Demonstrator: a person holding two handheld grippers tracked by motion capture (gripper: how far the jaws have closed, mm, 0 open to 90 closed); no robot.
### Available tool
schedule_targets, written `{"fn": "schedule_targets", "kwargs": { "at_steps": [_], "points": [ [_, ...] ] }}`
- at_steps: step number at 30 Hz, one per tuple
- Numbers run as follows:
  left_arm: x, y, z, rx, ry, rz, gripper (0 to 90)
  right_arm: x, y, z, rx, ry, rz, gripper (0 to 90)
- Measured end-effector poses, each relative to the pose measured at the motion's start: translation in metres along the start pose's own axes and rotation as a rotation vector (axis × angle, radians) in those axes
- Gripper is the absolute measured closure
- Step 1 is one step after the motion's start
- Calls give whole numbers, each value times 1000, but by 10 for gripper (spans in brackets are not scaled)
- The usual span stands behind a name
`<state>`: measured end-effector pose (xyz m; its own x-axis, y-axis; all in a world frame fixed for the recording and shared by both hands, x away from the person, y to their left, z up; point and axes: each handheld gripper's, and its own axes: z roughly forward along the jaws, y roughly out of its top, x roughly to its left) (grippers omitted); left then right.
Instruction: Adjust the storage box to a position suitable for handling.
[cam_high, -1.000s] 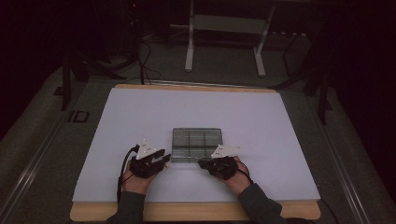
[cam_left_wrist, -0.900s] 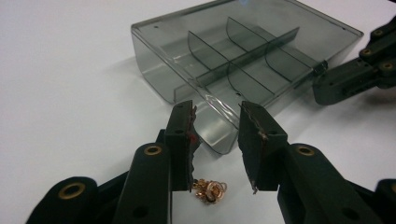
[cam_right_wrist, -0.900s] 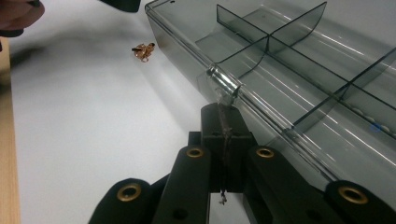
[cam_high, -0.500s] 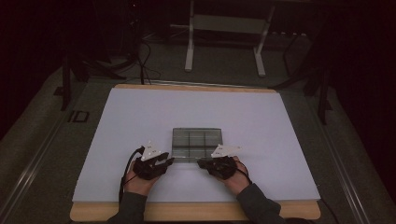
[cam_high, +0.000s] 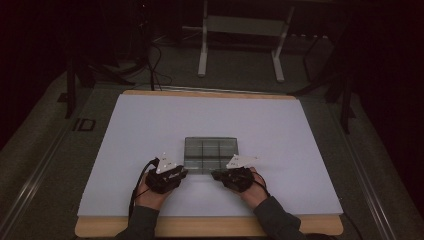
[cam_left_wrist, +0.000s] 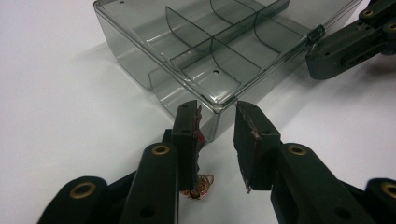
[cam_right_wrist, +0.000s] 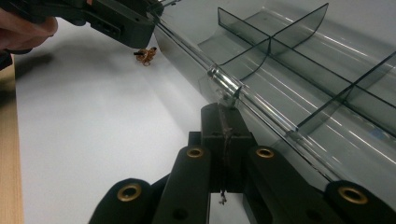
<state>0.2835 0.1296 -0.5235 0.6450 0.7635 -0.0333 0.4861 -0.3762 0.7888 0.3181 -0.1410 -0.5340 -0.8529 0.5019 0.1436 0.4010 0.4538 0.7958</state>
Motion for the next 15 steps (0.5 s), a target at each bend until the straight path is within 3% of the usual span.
{"fn": "schedule_targets", "kwargs": {
  "at_steps": [15],
  "points": [
    [0, 1, -2, -17, 4, -7, 716, 0, 1, -1, -2, 2, -6, 900]
  ]
}}
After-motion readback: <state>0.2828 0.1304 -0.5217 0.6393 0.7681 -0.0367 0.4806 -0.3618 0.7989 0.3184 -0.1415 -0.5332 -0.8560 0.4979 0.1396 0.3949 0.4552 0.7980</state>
